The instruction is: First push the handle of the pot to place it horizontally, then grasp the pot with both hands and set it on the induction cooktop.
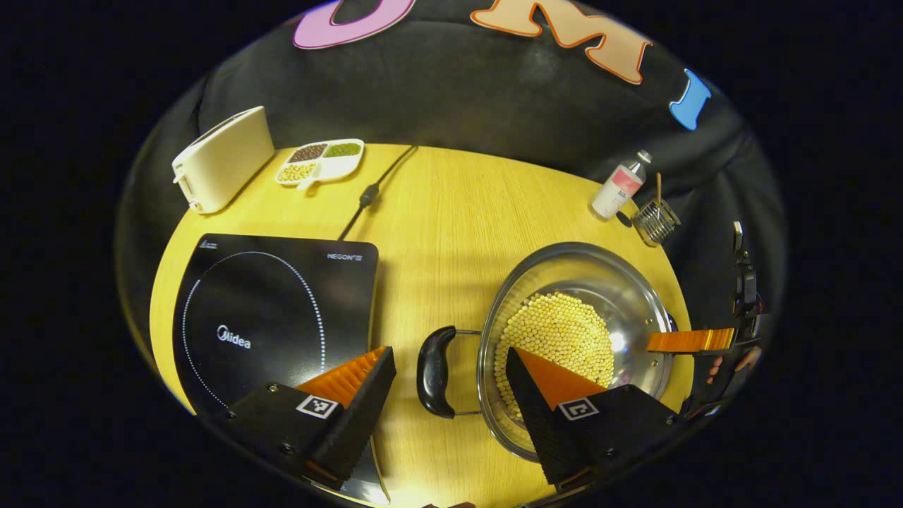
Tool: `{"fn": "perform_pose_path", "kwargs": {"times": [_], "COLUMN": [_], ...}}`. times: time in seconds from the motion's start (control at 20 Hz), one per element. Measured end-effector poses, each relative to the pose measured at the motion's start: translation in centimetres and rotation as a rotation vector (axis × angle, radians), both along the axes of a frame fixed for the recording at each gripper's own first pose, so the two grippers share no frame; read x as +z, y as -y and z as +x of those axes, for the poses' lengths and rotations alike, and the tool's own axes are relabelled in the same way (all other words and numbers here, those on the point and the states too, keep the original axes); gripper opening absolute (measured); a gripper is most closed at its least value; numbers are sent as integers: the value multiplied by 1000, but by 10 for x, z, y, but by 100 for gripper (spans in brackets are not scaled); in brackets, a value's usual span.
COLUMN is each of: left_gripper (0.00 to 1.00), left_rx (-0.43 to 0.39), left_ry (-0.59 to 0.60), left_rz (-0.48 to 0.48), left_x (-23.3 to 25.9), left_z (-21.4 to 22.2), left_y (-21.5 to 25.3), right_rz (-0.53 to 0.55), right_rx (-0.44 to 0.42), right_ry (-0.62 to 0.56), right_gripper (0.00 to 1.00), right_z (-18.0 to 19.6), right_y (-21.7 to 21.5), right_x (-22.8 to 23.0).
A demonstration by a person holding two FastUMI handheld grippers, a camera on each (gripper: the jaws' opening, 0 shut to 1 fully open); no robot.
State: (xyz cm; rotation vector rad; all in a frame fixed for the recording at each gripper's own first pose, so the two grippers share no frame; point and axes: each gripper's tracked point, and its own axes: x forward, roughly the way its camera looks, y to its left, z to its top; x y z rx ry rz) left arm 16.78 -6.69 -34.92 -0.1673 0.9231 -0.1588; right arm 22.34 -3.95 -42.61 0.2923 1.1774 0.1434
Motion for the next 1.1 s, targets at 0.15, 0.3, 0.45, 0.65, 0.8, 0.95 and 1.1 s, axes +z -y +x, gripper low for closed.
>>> {"fn": "perform_pose_path", "kwargs": {"times": [0.15, 0.3, 0.45, 0.65, 0.8, 0.95, 1.1], "left_gripper": [97, 96, 80, 64, 62, 61, 62], "left_rx": [-19, -22, -8, -13, 13, 46, 38], "left_ry": [-52, -80, -103, -120, -128, -138, -117], "left_rz": [-16, -34, 13, 19, 6, 3, 22], "left_x": [-14, -24, -31, -36, -35, -35, -26], "left_z": [0, 2, 3, 3, 0, -8, -13], "left_y": [9, 15, 5, 3, 3, 5, 9], "right_rz": [-1, 1, 8, 14, 4, -21, -29], "right_rx": [12, 21, 39, 46, 41, 49, 49], "right_ry": [-17, -32, -47, -66, -43, -27, -8], "right_gripper": [85, 84, 59, 57, 51, 53, 53], "right_z": [1, 1, -1, 0, 3, 4, 3], "right_y": [-3, -5, -6, -5, -6, -1, 3], "right_x": [-8, -15, -20, -25, -26, -21, -14]}}
